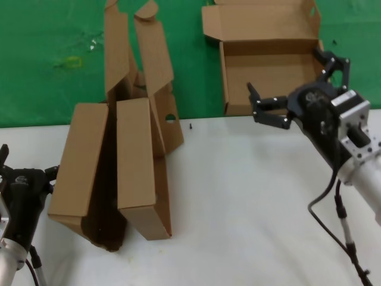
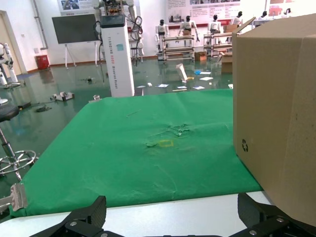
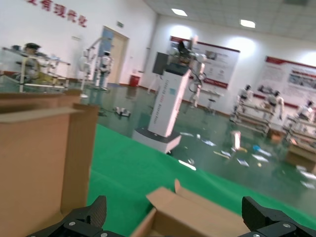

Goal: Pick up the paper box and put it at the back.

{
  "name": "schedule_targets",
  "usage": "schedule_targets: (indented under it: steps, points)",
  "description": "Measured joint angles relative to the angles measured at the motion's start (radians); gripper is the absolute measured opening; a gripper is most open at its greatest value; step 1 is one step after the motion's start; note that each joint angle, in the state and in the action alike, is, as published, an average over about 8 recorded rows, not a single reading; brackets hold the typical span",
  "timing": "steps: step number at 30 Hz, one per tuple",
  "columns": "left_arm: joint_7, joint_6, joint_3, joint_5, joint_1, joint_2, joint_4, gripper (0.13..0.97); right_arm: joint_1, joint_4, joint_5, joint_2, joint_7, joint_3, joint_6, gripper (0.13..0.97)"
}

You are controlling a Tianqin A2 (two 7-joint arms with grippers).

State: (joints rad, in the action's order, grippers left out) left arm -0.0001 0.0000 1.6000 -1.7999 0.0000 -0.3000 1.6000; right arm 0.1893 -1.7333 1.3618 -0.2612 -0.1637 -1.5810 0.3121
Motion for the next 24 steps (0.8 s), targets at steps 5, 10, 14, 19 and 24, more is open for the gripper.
schedule_targets:
  steps: [5,10,14,19,24]
  points:
    - [0.0,0.0,0.0,0.0,0.0,0.0,0.0,0.907,-0.04,0.028,0.092,-0.008,0.034,-0.004,-0.066,0.966]
    - [0.0,0.0,0.0,0.0,0.0,0.0,0.0,0.935,-0.079,0.056,0.184,-0.016,0.068,-0.008,-0.131,0.966]
    - [0.0,0.0,0.0,0.0,0.0,0.0,0.0,0.963,-0.111,0.078,0.258,-0.023,0.096,-0.011,-0.184,0.966]
    - [0.0,0.0,0.0,0.0,0.0,0.0,0.0,0.964,-0.149,0.105,0.344,-0.03,0.129,-0.015,-0.245,0.966]
    - [0.0,0.0,0.0,0.0,0.0,0.0,0.0,0.966,-0.167,0.118,0.387,-0.034,0.145,-0.017,-0.276,0.966]
